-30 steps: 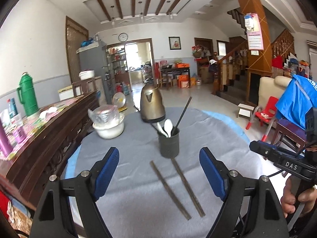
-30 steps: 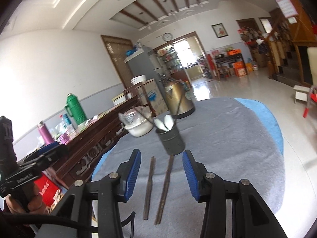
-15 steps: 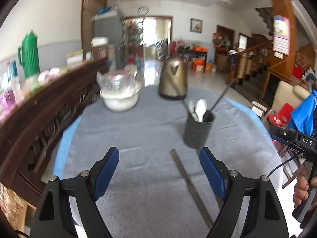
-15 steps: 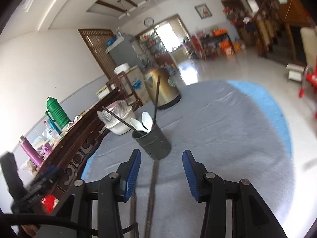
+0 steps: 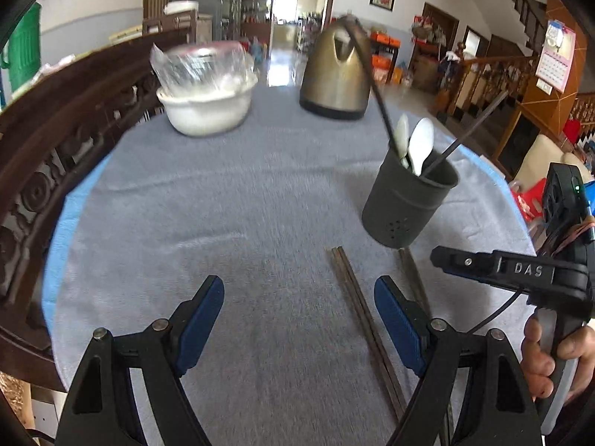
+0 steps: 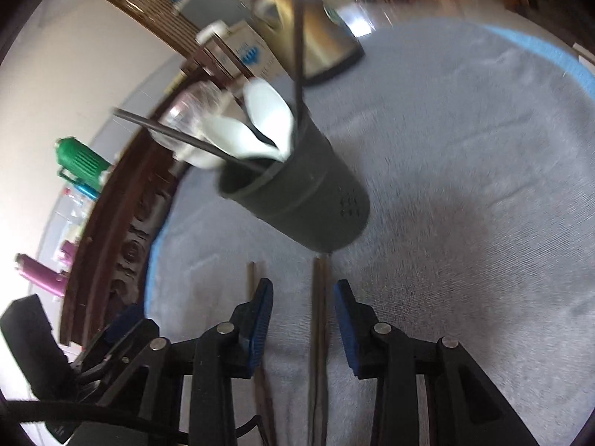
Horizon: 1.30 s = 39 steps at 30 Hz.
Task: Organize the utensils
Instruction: 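Close the right tool on one dark chopstick, then close the left tool on the other chopstick while the right tool holds its own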
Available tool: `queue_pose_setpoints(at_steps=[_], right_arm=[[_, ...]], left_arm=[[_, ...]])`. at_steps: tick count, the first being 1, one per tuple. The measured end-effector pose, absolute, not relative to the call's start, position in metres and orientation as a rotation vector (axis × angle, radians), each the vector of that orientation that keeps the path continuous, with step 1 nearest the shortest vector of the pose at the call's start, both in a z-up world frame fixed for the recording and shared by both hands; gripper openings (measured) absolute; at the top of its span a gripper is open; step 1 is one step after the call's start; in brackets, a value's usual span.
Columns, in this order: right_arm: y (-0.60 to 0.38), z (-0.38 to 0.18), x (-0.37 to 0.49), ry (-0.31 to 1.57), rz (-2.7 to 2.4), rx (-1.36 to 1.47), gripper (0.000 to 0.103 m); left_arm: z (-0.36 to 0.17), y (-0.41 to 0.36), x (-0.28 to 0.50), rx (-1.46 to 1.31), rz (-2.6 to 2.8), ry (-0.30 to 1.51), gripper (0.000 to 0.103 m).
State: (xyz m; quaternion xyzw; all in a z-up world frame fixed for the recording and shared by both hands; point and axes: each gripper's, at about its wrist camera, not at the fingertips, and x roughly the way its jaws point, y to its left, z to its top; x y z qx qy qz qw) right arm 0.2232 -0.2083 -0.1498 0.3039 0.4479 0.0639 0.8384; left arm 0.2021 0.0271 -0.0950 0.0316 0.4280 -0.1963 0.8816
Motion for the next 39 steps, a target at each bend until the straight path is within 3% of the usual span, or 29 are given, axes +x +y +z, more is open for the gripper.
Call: queue_pose_setpoints(at_steps=[5, 7, 10, 13, 29, 39], right_arm=[[-0.197, -0.171, 0.242, 1.031, 0.1, 0.618, 0.023], [-0.195, -0.175, 0.245, 1.044, 0.101, 0.617, 0.011], [-0.194, -0.175, 0.243, 1.031, 0.079, 0.592, 0.008], [-0.206, -0.173, 0.234, 1.009, 0.059, 0.626, 0.007], [-0.277, -0.177, 0.174, 0.883, 0.157, 0.99, 0.01], [-0.275, -0.173, 0.184, 0.915, 0.07, 0.884, 0.011]], left_arm=[[-0.114, 0.017, 0.225, 0.067, -0.448, 0.963, 0.067], [-0.122, 0.013, 0.234, 0.054, -0.471, 0.992, 0.062], [-0.132, 0.01, 0.242, 0.043, -0.487, 1.036, 0.041], [-0.14, 0.005, 0.246, 0.05, -0.481, 1.062, 0.036], [-0.15, -0.03, 0.218, 0.066, -0.62, 1.088, 0.031], [-0.137, 0.007, 0.225, 0.029, -0.567, 1.043, 0.031]])
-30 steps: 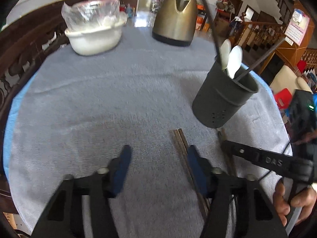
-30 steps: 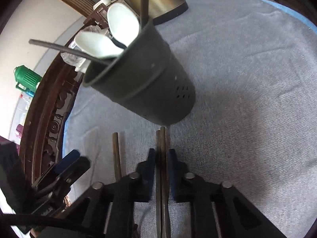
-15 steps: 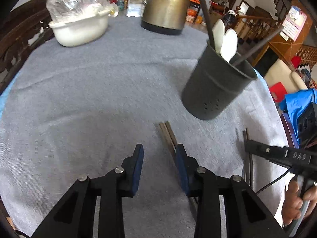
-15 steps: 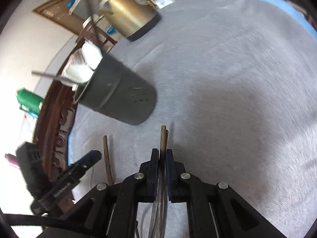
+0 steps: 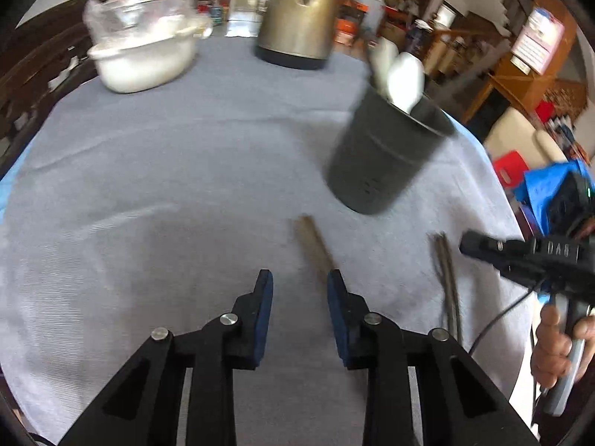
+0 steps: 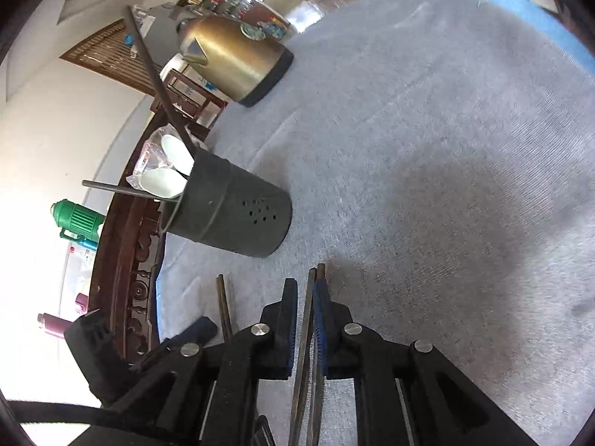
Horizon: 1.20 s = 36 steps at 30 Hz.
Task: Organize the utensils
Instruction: 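Close the left tool on the other chopstick while the right tool holds its own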
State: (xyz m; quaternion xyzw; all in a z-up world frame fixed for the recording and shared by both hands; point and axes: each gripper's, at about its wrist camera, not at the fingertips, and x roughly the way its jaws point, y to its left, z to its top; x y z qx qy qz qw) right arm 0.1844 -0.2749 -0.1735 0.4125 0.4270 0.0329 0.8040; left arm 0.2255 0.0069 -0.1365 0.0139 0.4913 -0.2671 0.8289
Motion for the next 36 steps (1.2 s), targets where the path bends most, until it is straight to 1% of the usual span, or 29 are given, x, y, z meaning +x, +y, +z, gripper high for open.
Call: queue_pose_setpoints(at_steps=[5, 6, 7, 10, 14, 22, 31, 33, 36], right_arm=[[-0.277, -0.193, 0.194, 0.948, 0.056, 0.932, 0.011], [-0.277, -0.194, 0.195, 0.95, 0.058, 0.93, 0.011], [-0.276, -0.194, 0.196, 0.949, 0.055, 0.923, 0.008], [-0.275, -0.191, 0.196, 0.925, 0.026, 0.883, 0.007], [-0.287, -0.188, 0.19, 0.909, 0.007, 0.899, 0.007], [-0.291, -0.19, 0.18, 0.898, 0.02, 0.929, 0.007], [-0.294, -0.192, 0.174, 0.892, 0.03, 0.943, 0.007], [-0.296, -0.192, 0.172, 0.89, 0.037, 0.975, 0.011], [-0.302, -0.192, 0.171, 0.894, 0.035, 0.997, 0.011]], left_arm=[[-0.137, 0.008, 0.239, 0.036, -0.554, 1.049, 0.031], [-0.139, 0.005, 0.241, 0.037, -0.556, 1.053, 0.031], [-0.144, -0.004, 0.244, 0.032, -0.559, 1.062, 0.031], [-0.15, -0.009, 0.252, 0.018, -0.567, 1.083, 0.031], [-0.157, -0.017, 0.259, 0.041, -0.56, 1.09, 0.031], [-0.166, -0.042, 0.267, 0.077, -0.551, 1.103, 0.031], [-0.167, -0.047, 0.264, 0.092, -0.574, 1.108, 0.031], [-0.167, -0.049, 0.264, 0.093, -0.58, 1.113, 0.031], [-0.161, -0.047, 0.256, 0.074, -0.607, 1.104, 0.031]])
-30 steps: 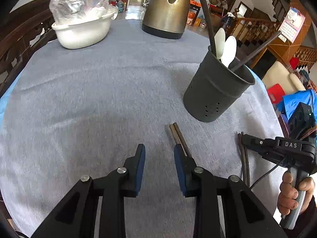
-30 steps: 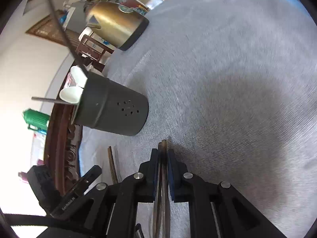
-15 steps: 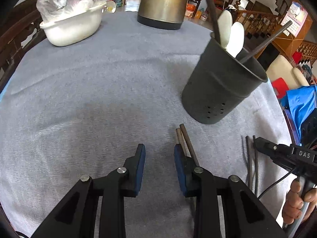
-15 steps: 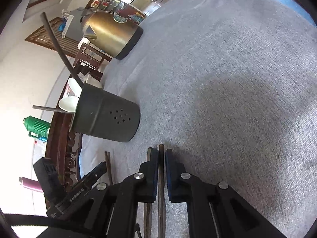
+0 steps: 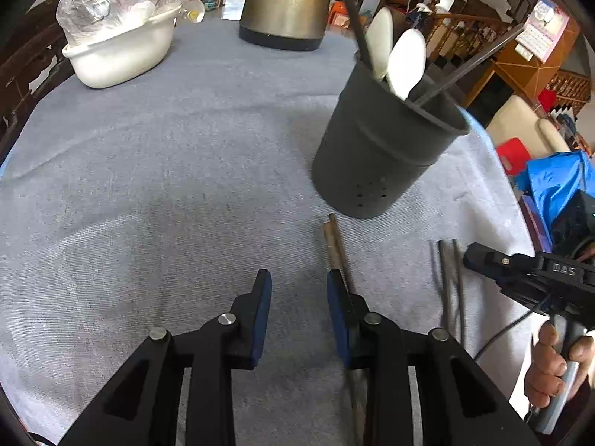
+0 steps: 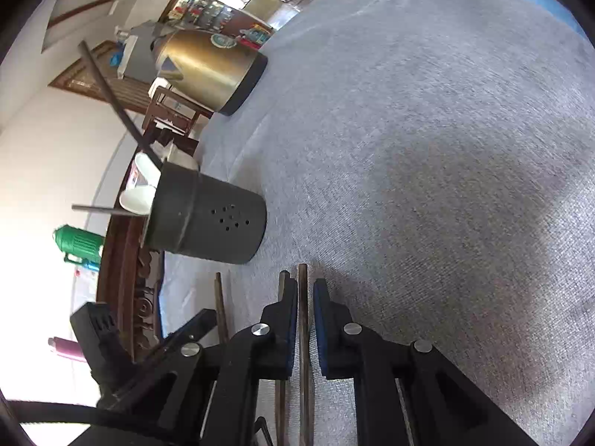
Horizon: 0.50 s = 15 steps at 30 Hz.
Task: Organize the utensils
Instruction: 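Close the left tool on the other chopstick while the right tool holds its own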
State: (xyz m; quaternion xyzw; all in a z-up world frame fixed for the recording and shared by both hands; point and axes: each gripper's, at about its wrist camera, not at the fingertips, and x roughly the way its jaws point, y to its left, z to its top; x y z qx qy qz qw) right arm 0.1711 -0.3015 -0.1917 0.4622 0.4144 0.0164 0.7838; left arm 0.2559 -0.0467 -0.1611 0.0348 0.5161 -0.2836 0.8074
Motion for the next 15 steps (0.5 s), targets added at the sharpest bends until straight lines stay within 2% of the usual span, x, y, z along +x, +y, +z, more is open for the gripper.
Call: queue_pose_setpoints(at_steps=[9, 15], right_arm=[[-0.292, -0.197, 0.184, 0.949, 0.047, 0.984, 0.013], [-0.276, -0.187, 0.194, 0.96, 0.007, 0.846, 0.014]], left_arm=[[-0.17, -0.055, 0.254, 0.113, -0.616, 1.114, 0.032], [-0.171, -0.062, 0.26, 0.114, -0.616, 1.115, 0.032]])
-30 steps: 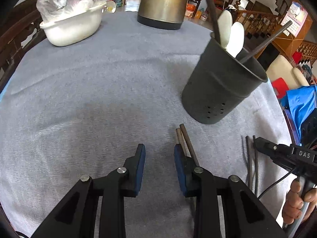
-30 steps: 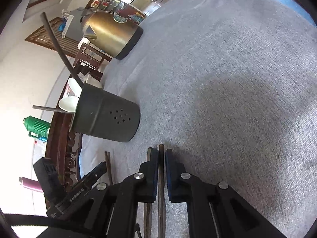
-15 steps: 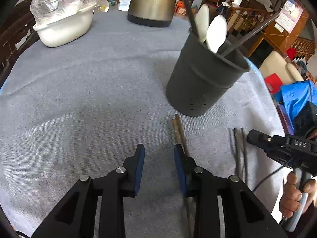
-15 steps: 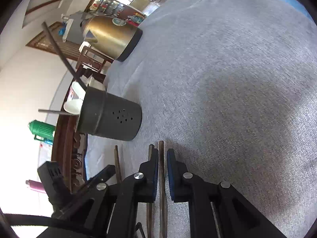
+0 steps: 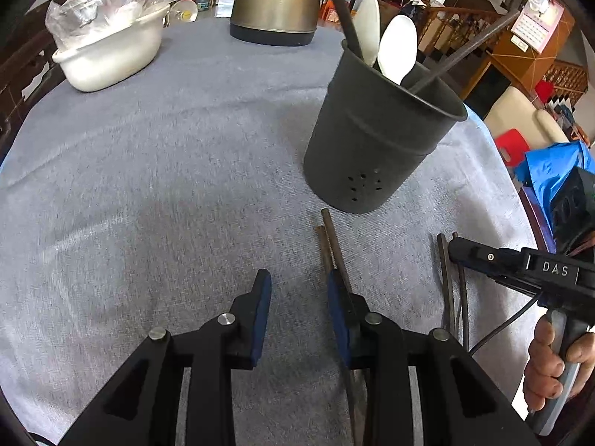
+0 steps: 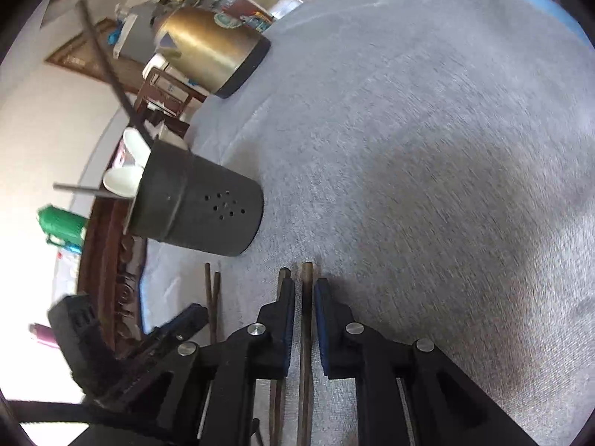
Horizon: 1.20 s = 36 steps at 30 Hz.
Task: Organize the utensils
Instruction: 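Close the left tool on the other chopstick while the right tool holds its own, then lift both held chopsticks over the gray cup with both tools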
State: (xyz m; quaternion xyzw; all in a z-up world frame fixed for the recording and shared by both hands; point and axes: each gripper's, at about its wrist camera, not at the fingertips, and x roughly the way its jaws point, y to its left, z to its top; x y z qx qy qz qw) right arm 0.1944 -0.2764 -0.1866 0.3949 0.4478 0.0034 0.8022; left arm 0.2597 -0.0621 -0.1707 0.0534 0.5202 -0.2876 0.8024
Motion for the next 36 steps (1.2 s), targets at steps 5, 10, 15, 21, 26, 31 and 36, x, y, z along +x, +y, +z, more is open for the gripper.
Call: queue_pose_setpoints(at_steps=[5, 10, 15, 21, 26, 31, 36], right_arm=[[-0.273, -0.186, 0.198, 0.974, -0.009, 0.794, 0.008], [-0.275, -0.186, 0.199, 0.98, -0.002, 0.783, 0.007], [-0.274, -0.187, 0.198, 0.966, 0.006, 0.778, 0.007], [-0.278, -0.19, 0.196, 0.967, 0.019, 0.783, 0.007], [-0.268, -0.181, 0.204, 1.048, -0.009, 0.679, 0.007], [-0.246, -0.169, 0.221, 1.126, -0.044, 0.496, 0.011], [-0.236, -0.166, 0.225, 1.1, -0.05, 0.431, 0.008]], left_arm=[[-0.169, -0.075, 0.261, 0.129, -0.636, 1.111, 0.032], [-0.167, -0.083, 0.253, 0.128, -0.652, 1.105, 0.041], [-0.171, -0.089, 0.247, 0.143, -0.648, 1.114, 0.041], [-0.177, -0.093, 0.239, 0.188, -0.64, 1.108, 0.041], [-0.178, -0.117, 0.248, 0.248, -0.647, 1.11, 0.041], [-0.179, -0.139, 0.259, 0.285, -0.671, 1.117, 0.024], [-0.18, -0.147, 0.267, 0.258, -0.688, 1.135, 0.006]])
